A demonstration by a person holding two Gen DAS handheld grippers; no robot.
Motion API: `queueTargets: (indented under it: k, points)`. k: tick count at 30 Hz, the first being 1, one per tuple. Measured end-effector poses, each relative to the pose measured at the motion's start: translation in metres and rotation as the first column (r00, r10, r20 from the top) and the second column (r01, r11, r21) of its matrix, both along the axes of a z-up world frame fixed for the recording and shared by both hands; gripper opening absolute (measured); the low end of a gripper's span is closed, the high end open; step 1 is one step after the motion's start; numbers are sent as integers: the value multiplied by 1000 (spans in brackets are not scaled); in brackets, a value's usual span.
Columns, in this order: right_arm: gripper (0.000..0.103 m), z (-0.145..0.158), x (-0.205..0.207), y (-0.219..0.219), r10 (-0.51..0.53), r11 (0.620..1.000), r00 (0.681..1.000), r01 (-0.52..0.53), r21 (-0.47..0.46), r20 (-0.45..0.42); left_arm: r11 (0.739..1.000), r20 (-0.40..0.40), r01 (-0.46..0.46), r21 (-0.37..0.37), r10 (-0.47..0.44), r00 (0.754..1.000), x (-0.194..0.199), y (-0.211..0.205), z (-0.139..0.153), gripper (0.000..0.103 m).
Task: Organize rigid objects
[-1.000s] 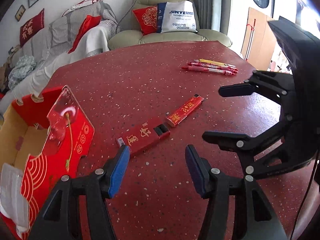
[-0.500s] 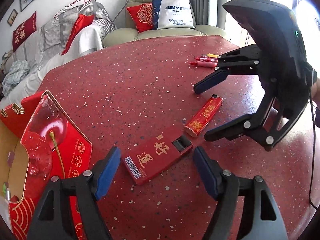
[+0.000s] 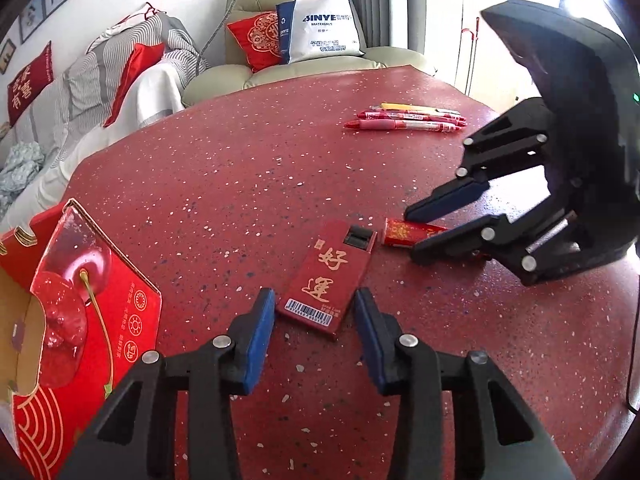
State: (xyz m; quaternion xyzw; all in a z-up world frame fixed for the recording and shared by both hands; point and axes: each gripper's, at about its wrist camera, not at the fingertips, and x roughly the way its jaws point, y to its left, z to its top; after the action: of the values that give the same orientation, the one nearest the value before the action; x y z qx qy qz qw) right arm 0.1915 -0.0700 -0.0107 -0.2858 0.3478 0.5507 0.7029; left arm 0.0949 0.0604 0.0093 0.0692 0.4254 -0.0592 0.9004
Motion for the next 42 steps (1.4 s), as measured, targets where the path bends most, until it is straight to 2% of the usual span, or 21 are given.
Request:
queueTargets:
  k: [1, 2, 3, 5, 6, 7, 9, 10, 12, 16, 22, 31, 35, 42]
  points:
    - [25, 0, -2, -2, -23, 1000, 1000, 23, 4, -1, 1000, -1, 1, 3, -1, 1000, 3, -2, -1, 60]
    - [25, 0, -5, -5, -50, 999, 999, 50, 9, 4, 1000, -8, 12, -3, -12, 1000, 6, -5, -2, 77]
    - [25, -1, -8, -7, -90, 996, 996, 89, 15, 11, 1000, -13, 29, 2, -29, 1000, 8, -7, -2, 81]
    - [25, 0, -12, -8, -142, 990, 990, 141, 17, 5, 997, -9, 75, 13, -75, 997, 10, -14, -2, 81]
    - [25, 0, -16, -8, -155, 988, 988, 155, 17, 23, 997, -4, 80, 20, -80, 997, 11, -15, -2, 80]
    - [25, 0, -18, -7, -173, 985, 985, 173, 18, 24, 997, -9, 83, -5, -83, 997, 13, -14, -2, 76]
    - [25, 0, -18, -9, -226, 974, 974, 226, 26, -5, 995, -21, 78, -67, -80, 997, 12, -10, 0, 40]
    - [25, 1, -21, -11, -250, 968, 968, 251, 28, -10, 996, -19, 65, -64, -67, 998, 9, -11, 0, 37]
    - [25, 1, -29, -11, -294, 955, 956, 294, 27, -8, 998, -7, 49, -34, -50, 999, 0, -17, 0, 37]
    - [21, 5, -45, -10, -402, 916, 916, 401, 12, 2, 1000, -2, 19, -21, -19, 1000, -19, -23, 1, 37]
    - [21, 10, -77, -16, -512, 859, 859, 512, 3, -27, 998, -14, -31, -46, 30, 999, -65, -28, 2, 37]
    - [20, 13, -168, -30, -625, 779, 779, 627, 24, -43, 995, -27, -68, -78, 66, 997, -130, -29, 2, 37]
    - [20, 14, -195, -29, -661, 749, 750, 662, 21, -29, 994, -29, -70, -81, 68, 997, -150, -29, 2, 37]
    - [20, 15, -200, -24, -674, 739, 739, 674, 18, 4, 993, -14, -67, -94, 66, 998, -155, -26, 1, 37]
